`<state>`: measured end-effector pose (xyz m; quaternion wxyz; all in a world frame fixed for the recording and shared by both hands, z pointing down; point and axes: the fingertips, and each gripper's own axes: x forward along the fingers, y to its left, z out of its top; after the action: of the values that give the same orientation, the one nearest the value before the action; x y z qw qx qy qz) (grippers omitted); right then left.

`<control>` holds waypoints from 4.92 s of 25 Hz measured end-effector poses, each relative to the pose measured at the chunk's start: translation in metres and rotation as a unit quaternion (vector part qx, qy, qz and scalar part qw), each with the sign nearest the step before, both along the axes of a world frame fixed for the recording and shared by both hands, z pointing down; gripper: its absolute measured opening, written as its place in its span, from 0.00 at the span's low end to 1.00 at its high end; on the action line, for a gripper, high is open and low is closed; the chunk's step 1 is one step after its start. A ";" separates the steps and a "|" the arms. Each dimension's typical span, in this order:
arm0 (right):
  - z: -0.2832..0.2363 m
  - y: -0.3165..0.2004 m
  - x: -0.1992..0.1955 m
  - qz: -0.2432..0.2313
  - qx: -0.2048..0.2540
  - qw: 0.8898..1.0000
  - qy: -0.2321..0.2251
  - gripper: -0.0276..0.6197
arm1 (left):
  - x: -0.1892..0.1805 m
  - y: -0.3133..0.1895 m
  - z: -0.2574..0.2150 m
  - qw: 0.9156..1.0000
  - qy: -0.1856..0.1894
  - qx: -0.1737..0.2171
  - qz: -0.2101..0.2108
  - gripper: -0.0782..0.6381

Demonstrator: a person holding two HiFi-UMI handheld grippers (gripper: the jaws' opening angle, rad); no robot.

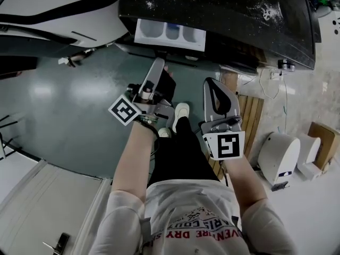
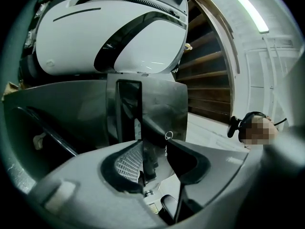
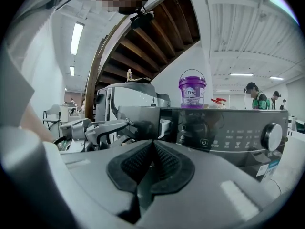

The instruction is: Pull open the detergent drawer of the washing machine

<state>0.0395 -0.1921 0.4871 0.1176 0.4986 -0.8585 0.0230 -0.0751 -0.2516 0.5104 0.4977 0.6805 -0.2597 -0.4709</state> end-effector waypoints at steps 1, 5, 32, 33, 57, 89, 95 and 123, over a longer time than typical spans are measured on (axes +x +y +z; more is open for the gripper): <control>-0.001 0.003 0.001 0.003 0.000 1.000 0.002 0.05 | 0.001 0.002 0.000 1.000 0.001 -0.003 0.003 0.33; -0.006 0.009 0.001 0.017 0.000 1.000 0.003 0.05 | -0.001 0.015 0.000 1.000 0.009 0.005 0.014 0.33; -0.007 0.087 0.002 0.072 0.015 0.997 0.009 0.05 | -0.011 0.079 -0.004 1.000 0.018 0.019 0.016 0.29; -0.007 0.092 0.001 0.072 0.016 0.997 0.007 0.05 | -0.012 0.081 -0.005 1.000 0.018 0.019 0.014 0.29; -0.008 0.104 -0.001 0.082 0.016 0.996 -0.001 0.05 | -0.012 0.088 0.002 1.000 0.010 -0.001 -0.001 0.30; -0.137 0.126 -0.020 0.054 0.055 0.997 -0.017 0.05 | -0.016 0.163 -0.127 0.917 -0.396 0.025 0.036 0.11; -0.158 0.142 -0.022 0.025 0.024 0.999 -0.033 0.05 | -0.013 0.184 -0.176 0.848 -0.517 0.110 0.027 0.11; -0.287 0.208 -0.038 -0.093 0.126 0.987 -0.043 0.04 | -0.024 0.251 -0.325 0.731 -0.623 0.276 -0.033 0.11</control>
<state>0.0017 0.0156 0.1998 0.0180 0.4262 -0.9013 -0.0748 -0.0995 -0.0009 0.1857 -0.0013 0.9195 -0.3931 -0.0085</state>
